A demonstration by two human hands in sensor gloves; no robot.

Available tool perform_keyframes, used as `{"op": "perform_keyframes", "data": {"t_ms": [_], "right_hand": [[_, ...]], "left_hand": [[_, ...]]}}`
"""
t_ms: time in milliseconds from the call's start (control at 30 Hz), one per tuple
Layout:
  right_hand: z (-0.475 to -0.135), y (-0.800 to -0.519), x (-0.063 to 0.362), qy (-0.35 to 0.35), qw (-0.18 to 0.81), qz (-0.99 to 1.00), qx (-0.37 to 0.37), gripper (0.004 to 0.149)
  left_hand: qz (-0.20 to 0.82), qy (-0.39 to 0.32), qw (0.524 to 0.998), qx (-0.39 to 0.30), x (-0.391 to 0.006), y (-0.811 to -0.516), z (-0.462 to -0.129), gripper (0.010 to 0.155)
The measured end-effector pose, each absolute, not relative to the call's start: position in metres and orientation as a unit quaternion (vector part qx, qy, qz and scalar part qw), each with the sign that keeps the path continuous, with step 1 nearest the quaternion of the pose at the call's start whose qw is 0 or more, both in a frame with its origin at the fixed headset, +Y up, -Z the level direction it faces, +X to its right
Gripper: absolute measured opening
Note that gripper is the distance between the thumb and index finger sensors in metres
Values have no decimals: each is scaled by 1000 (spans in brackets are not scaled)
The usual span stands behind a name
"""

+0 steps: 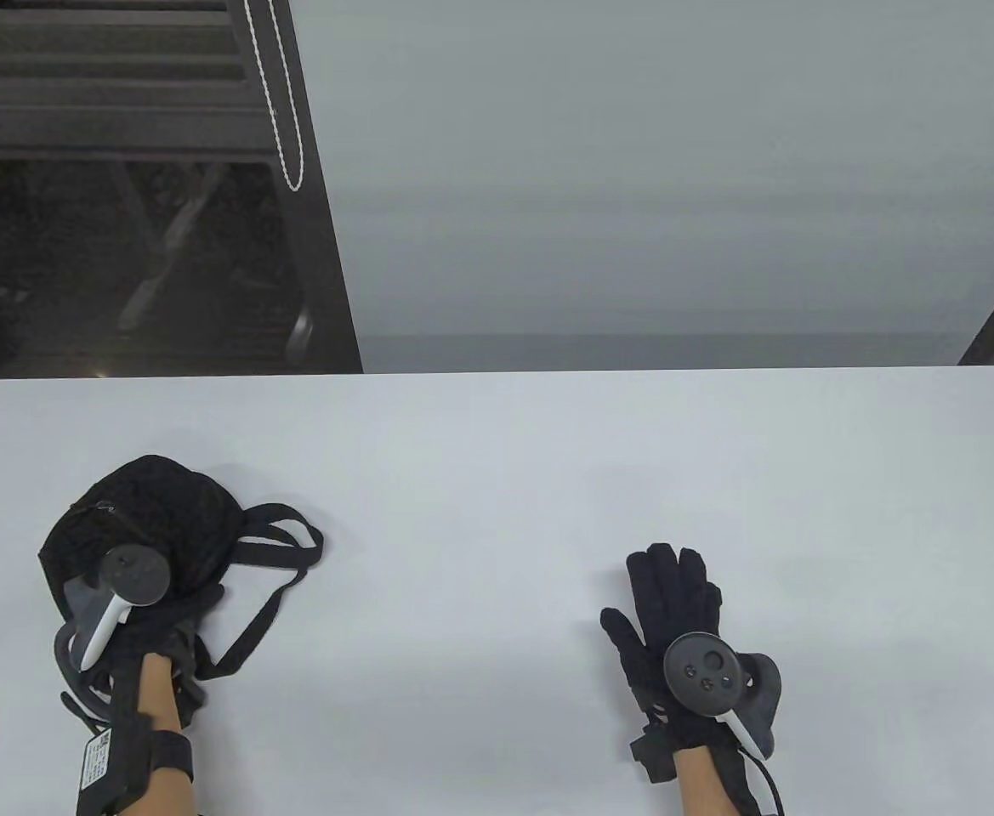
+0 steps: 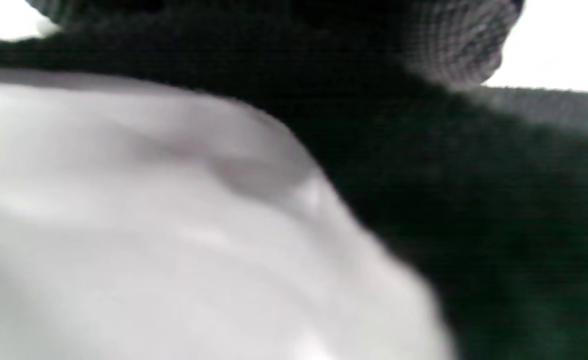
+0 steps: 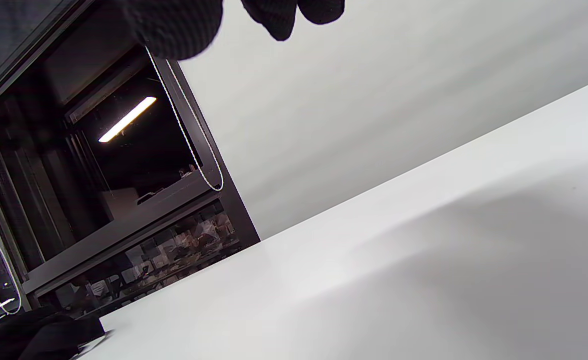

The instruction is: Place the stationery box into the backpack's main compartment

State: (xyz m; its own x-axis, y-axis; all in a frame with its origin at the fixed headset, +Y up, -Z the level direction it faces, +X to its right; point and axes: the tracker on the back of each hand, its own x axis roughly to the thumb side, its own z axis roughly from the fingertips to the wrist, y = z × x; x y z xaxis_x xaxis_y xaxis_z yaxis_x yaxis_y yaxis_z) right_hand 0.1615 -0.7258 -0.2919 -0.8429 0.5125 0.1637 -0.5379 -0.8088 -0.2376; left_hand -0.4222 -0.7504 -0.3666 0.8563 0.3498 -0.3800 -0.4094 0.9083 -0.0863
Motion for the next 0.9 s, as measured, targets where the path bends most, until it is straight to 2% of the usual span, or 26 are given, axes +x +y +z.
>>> {"op": "perform_keyframes", "data": {"t_ms": [100, 267, 433, 533, 700, 900], "right_hand": [[-292, -725, 163, -139, 285, 947, 45, 67], [-291, -723, 160, -143, 284, 947, 49, 68], [-289, -721, 157, -149, 283, 946, 57, 68], [-288, -720, 156, -153, 281, 945, 59, 68], [-288, -721, 156, -153, 283, 945, 62, 68], [-288, -722, 152, -148, 281, 946, 68, 68]], "left_hand": [[270, 170, 945, -65, -429, -743, -360, 88], [317, 115, 941, 37, -417, -714, -348, 79], [333, 30, 937, 104, -372, -685, -339, 73], [313, -2, 933, 176, -337, -671, -330, 73], [322, -69, 925, 189, -279, -665, -319, 75], [329, -116, 920, 177, -223, -683, -312, 77]]}}
